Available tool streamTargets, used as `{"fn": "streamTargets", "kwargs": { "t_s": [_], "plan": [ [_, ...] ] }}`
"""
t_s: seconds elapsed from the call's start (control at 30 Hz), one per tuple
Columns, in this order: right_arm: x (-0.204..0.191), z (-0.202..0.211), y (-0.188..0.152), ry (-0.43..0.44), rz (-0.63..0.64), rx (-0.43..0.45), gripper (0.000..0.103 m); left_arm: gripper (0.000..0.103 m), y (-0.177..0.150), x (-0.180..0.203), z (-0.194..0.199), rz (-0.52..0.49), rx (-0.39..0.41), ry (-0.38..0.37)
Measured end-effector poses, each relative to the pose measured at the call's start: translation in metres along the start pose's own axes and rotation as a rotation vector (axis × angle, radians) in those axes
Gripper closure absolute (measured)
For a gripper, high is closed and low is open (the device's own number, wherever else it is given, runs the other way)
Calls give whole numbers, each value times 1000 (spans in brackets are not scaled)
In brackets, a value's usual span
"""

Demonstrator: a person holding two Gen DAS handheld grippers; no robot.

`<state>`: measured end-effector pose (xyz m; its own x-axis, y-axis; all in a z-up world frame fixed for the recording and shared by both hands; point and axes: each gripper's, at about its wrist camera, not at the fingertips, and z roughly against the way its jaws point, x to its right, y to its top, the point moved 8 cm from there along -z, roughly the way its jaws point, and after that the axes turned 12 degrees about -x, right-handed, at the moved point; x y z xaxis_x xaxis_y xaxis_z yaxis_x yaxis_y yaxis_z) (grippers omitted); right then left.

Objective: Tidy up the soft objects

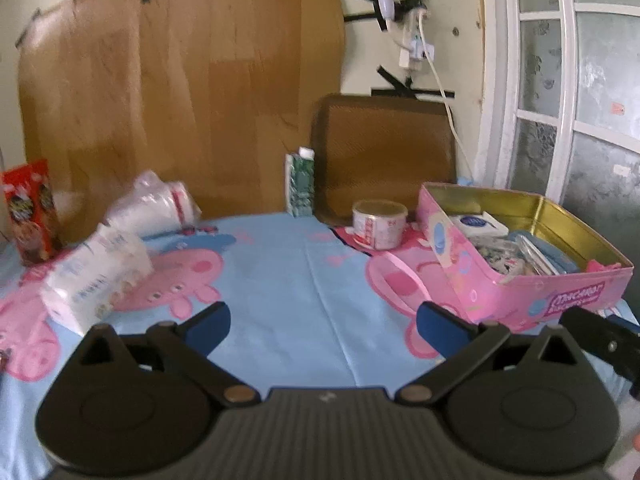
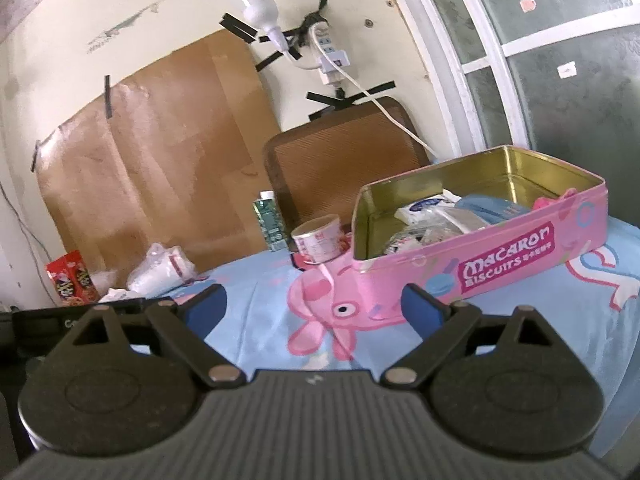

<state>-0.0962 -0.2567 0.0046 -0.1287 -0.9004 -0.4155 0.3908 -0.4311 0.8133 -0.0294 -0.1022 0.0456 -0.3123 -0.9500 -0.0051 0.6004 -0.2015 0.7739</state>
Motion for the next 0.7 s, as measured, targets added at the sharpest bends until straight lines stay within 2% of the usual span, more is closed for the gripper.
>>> {"fn": "streamTargets", "kwargs": {
  "t_s": [0.23, 0.4, 0.53, 0.7],
  "plan": [
    [-5, 13, -4, 29, 23, 19, 6, 0, -2, 6, 22, -17, 36, 31],
    [4, 18, -9, 26, 5, 16, 5, 0, -10, 22, 21, -52, 7, 24],
    [14, 16, -10, 25, -23, 9, 5, 0, -17, 35, 16, -98, -15, 56],
    [25, 10, -14, 15, -51, -7, 5, 0, -22, 46, 5, -115, -48, 30]
  ]
}}
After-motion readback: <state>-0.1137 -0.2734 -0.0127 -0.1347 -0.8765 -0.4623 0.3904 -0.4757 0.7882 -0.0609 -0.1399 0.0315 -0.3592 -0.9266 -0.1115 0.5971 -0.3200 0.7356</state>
